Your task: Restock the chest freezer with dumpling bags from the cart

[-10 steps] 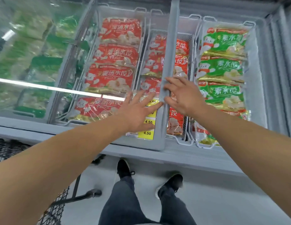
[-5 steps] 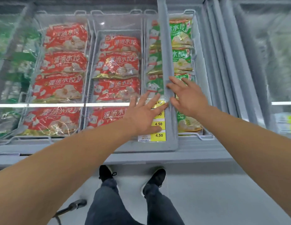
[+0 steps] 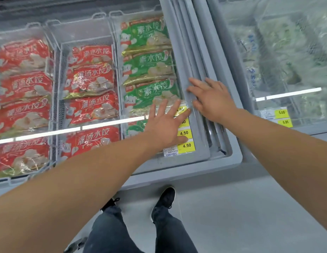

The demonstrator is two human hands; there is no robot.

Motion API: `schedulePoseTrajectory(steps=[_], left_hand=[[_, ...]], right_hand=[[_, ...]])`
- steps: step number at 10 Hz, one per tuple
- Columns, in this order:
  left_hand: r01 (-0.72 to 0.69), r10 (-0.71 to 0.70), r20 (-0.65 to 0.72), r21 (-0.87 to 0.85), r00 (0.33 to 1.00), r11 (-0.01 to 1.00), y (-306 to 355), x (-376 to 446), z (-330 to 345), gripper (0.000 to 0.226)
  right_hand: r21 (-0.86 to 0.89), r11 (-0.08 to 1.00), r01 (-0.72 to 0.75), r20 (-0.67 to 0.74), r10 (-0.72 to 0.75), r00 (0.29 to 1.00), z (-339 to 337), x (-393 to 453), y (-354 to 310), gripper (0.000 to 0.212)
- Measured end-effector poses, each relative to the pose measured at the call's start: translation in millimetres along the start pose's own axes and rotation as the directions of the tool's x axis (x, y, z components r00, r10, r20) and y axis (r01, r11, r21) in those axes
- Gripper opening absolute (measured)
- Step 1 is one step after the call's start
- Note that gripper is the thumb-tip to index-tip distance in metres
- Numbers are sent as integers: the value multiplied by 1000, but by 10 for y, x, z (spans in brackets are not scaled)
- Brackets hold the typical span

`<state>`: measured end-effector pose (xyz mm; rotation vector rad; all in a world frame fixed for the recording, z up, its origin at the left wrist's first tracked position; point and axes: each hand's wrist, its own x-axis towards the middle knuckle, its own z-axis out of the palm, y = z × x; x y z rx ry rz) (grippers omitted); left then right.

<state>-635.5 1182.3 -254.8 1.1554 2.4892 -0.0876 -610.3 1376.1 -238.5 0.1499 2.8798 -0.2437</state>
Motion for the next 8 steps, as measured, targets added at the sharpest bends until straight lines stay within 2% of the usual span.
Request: schedulePoseTrajectory(steps=[2,4,5,6,7,8], left_hand=[[-27,27,-12,-38,1000,999,416,310,-33,92],[-41,43,36,-41,998,998,493,368,-96,90],[-80,82,40,-48,996,996,383,302,-203,84],[-61,61,6,-17,998,998,173,46,-281,80],[36,-39,-32,-101,999,994,-193,-353,-311,81],[80,-91,-99,-111,991,991,-571,-748,-295,80]], right_hand=[[12,999,-43,-47,44,998,-29,-115,462,48],[41,995,-93,-42,95,995,9,-116,505,50],[45,989,-142,-7,142,990,-63,-92,402,53],[88,980,-177,-39,181,983,-150,-153,136,51],[74,984,-160,-63,164,984,-256,-289,-322,57],[75,990,-120,-111,128,986,-314,-415,-820,60]])
